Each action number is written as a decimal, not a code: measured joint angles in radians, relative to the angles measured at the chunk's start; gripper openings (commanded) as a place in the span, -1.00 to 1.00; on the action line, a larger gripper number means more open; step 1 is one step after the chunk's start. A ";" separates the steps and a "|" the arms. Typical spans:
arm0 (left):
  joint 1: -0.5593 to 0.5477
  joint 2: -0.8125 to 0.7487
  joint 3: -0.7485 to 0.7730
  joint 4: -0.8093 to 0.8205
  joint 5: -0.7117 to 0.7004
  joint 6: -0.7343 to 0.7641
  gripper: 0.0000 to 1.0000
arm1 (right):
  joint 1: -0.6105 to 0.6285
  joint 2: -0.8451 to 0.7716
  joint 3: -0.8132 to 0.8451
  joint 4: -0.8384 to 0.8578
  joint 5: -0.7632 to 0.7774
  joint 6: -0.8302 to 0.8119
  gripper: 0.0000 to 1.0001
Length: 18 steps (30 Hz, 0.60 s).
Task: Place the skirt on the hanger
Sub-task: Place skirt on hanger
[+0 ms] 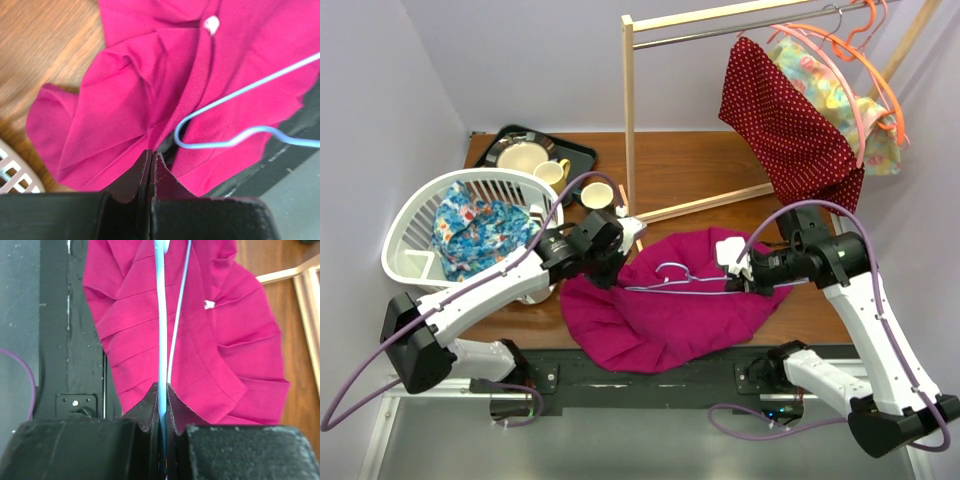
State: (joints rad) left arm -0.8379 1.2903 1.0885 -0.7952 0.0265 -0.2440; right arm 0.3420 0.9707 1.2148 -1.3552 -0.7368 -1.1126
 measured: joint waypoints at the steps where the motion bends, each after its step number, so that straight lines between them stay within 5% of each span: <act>1: 0.000 0.000 0.004 0.001 0.008 0.000 -1.00 | 0.000 0.004 -0.009 0.000 0.000 -0.003 -1.00; 18: 0.000 -0.130 0.149 0.083 0.261 -0.042 -1.00 | 0.000 0.145 -0.035 0.011 -0.124 0.040 -1.00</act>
State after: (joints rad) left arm -0.8379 1.1599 1.2373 -0.7124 0.2871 -0.2859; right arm 0.3420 1.1156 1.1797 -1.3441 -0.8604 -1.0729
